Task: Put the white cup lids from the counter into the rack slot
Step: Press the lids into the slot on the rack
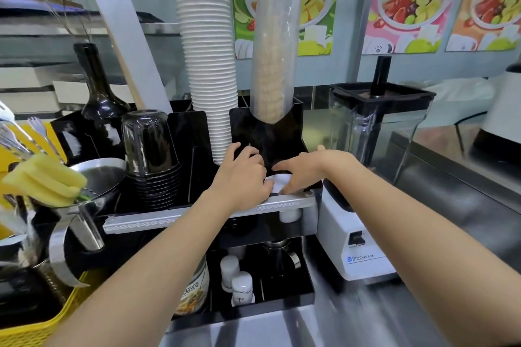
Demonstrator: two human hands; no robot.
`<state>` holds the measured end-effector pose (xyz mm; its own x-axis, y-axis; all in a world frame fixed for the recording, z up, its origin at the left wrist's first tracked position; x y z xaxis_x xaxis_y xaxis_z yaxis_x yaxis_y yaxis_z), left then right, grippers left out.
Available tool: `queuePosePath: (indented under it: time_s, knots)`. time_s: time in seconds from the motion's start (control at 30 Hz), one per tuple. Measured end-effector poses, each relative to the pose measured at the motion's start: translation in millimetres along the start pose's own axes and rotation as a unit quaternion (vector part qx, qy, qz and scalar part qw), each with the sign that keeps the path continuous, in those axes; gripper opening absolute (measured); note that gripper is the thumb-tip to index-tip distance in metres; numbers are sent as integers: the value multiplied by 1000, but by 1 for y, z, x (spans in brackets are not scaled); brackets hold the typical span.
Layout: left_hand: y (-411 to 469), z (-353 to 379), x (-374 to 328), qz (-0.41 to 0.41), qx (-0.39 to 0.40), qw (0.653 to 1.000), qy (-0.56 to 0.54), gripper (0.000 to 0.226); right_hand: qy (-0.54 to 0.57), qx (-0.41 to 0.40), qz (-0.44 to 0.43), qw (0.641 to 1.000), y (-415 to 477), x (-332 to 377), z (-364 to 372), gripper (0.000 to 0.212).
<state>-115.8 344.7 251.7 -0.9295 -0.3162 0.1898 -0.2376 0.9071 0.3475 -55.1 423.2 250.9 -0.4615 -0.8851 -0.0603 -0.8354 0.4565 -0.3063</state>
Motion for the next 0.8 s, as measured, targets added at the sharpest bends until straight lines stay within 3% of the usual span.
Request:
queuePosePath:
  time_s: [0.13,0.3,0.8]
  knots:
    - [-1,3,-1,1,22,1000,-18,44,23,-4,17,1000,4,1,0,72]
    - [-4,2,0,5,15,999,-38,42,0,-8,24,1000,3,4,-2,39]
    - [-3,9,1,11,29,997,-75,41,-24,4,27,999,11,2,3,43]
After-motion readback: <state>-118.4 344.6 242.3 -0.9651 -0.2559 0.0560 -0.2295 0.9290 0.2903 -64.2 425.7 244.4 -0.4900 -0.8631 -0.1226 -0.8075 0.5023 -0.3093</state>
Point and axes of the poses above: each hand's wrist, its own y-axis towards the middle knuckle, its own z-axis out of the palm, x = y × z, the point moved 7 cm from there along y, towards the middle knuckle, and after that the axes turned 3 degrees about y, right-handed, at the moved point
